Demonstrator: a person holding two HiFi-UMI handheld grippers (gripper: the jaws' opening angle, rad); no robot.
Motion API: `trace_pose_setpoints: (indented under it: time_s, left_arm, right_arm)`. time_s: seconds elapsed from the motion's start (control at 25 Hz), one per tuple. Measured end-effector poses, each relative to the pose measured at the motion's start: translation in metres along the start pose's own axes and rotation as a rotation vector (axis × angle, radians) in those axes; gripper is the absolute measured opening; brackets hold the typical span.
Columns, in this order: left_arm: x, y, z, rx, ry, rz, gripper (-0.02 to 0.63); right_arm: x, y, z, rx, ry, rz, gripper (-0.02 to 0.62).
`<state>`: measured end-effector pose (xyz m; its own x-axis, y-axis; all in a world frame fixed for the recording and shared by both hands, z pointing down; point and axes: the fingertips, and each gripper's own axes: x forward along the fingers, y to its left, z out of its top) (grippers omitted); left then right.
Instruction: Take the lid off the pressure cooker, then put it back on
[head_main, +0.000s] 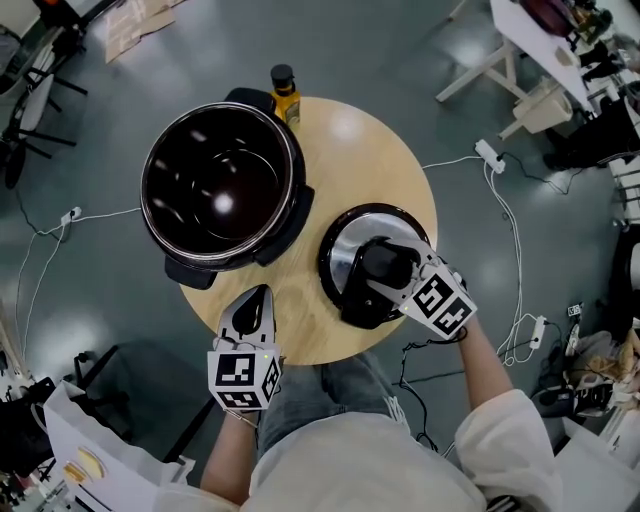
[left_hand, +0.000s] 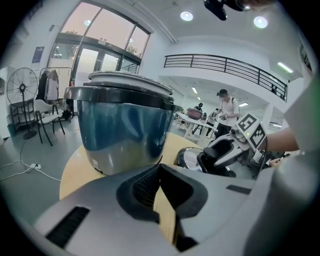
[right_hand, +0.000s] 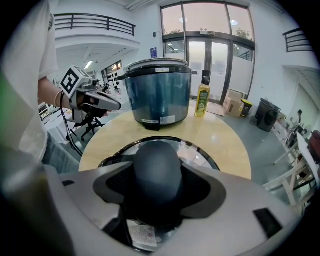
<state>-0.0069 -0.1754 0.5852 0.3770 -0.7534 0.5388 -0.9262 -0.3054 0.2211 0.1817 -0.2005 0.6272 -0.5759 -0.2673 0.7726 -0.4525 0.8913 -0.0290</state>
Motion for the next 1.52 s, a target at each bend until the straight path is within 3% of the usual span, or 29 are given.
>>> trace_pose_setpoints:
  time_s: [0.8,1.52]
  left_arm:
    - [-0.021,0.012,0.006,-0.02,-0.025,0.051,-0.011]
    - [-0.046,0.012,0.033,-0.017,-0.109,0.08,-0.011]
  right_arm:
    - [-0.002,0.004,0.002,-0.009,0.005,0.019,0.284]
    - [-0.058,0.003,0.043,0.013,-0.097,-0.038,0.284]
